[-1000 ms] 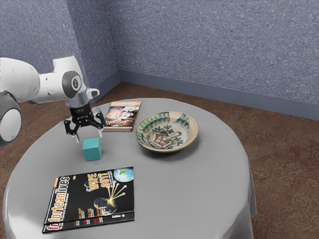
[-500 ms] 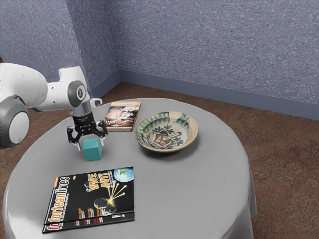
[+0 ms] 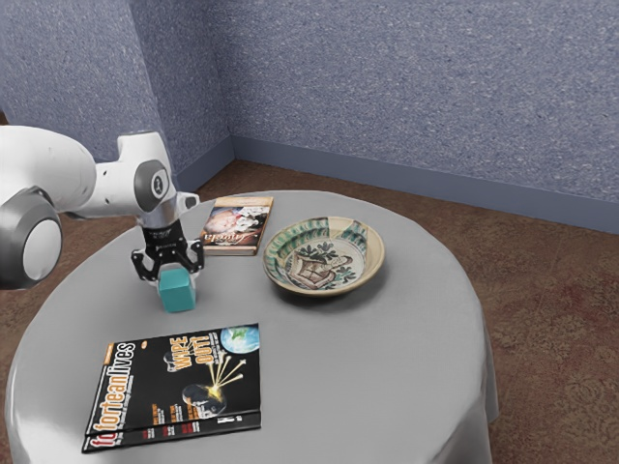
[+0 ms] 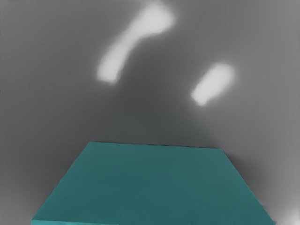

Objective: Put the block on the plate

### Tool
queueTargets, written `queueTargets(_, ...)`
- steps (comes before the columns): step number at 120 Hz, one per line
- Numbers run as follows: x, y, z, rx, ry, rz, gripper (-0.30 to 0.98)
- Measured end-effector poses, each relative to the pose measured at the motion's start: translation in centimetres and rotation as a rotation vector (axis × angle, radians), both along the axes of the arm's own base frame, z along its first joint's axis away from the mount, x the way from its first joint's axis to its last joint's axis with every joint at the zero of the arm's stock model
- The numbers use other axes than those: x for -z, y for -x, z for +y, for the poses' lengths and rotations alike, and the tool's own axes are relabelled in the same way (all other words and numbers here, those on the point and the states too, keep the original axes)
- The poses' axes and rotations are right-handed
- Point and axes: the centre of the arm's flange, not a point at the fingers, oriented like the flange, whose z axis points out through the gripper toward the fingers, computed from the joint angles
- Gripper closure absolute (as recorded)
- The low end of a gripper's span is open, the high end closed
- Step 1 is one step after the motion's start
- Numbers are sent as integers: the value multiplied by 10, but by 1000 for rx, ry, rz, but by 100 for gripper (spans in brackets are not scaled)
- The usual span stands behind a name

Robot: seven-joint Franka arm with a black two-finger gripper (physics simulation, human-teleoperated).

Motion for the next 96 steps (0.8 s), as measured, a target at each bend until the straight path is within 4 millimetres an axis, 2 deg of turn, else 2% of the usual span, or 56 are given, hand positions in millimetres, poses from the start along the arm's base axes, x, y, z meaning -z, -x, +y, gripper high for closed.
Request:
queueTargets(22,-6,-2,-3,10,-11,-8,28)
queueTargets(44,-28,-10,-11,44,-44,-35,30)
queueTargets(60,-59,-20,-27,88,-72,-69,31)
queueTargets(96,-122,-55,-91,212,-138,-132,30)
